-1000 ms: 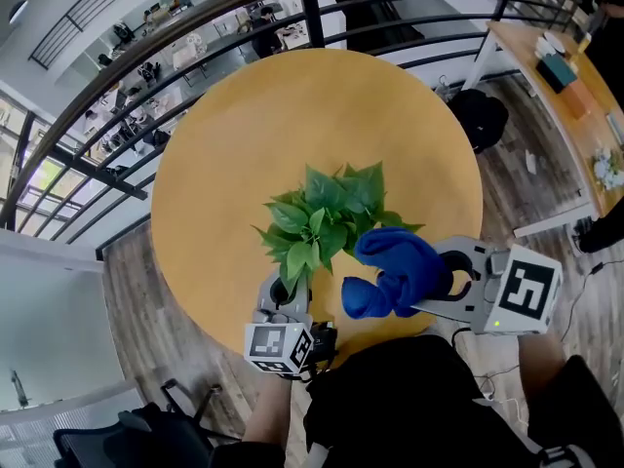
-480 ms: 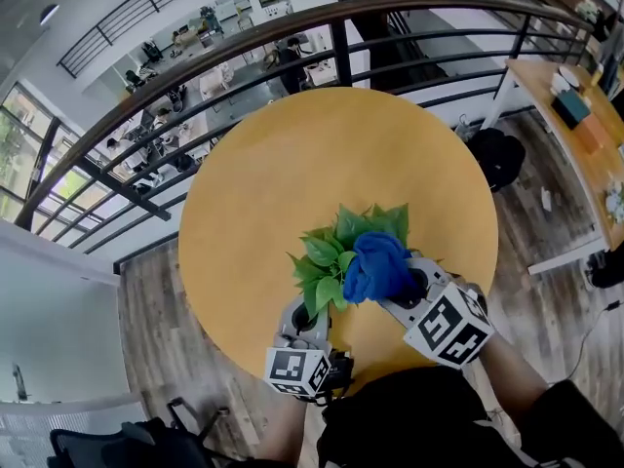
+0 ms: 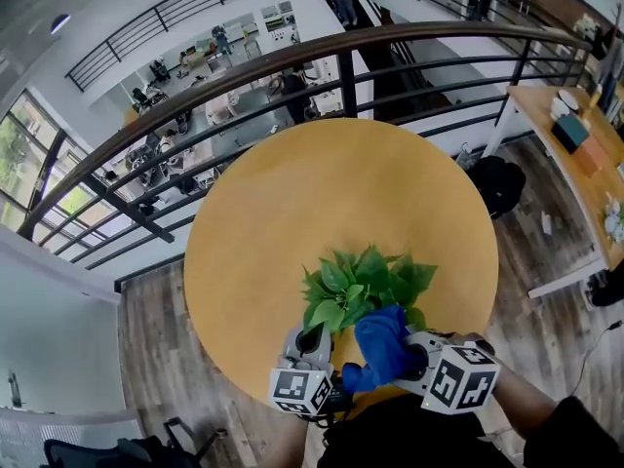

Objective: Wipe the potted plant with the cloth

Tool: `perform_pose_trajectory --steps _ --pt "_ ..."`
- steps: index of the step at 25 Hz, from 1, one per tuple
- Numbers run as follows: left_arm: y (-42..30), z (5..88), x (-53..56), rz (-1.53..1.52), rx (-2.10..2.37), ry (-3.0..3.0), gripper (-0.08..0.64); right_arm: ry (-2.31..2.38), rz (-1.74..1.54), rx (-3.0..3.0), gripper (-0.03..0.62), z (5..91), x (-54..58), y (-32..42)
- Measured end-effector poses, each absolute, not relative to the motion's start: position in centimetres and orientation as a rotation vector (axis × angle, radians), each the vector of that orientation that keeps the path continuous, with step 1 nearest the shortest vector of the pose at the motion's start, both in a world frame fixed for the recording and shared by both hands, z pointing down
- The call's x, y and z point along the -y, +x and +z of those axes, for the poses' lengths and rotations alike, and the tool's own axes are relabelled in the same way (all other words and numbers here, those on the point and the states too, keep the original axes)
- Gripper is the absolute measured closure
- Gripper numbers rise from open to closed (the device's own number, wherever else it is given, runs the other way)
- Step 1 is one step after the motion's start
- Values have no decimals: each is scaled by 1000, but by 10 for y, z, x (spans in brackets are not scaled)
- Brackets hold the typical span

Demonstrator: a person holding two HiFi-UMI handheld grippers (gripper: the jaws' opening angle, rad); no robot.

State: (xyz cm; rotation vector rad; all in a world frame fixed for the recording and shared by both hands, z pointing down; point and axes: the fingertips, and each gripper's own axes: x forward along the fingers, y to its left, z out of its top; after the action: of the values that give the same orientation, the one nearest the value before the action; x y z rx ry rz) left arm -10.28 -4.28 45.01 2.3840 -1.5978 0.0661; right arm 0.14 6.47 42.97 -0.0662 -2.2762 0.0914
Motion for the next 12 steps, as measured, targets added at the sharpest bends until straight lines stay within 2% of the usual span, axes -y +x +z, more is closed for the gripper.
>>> perform_pose_trajectory --steps 6,12 --pt "-106 450 43 57 1580 2405 557 -165 78 2361 439 380 -79 2" --pt "-100 443 45 49 1563 2430 557 -85 63 2353 439 379 -64 7"
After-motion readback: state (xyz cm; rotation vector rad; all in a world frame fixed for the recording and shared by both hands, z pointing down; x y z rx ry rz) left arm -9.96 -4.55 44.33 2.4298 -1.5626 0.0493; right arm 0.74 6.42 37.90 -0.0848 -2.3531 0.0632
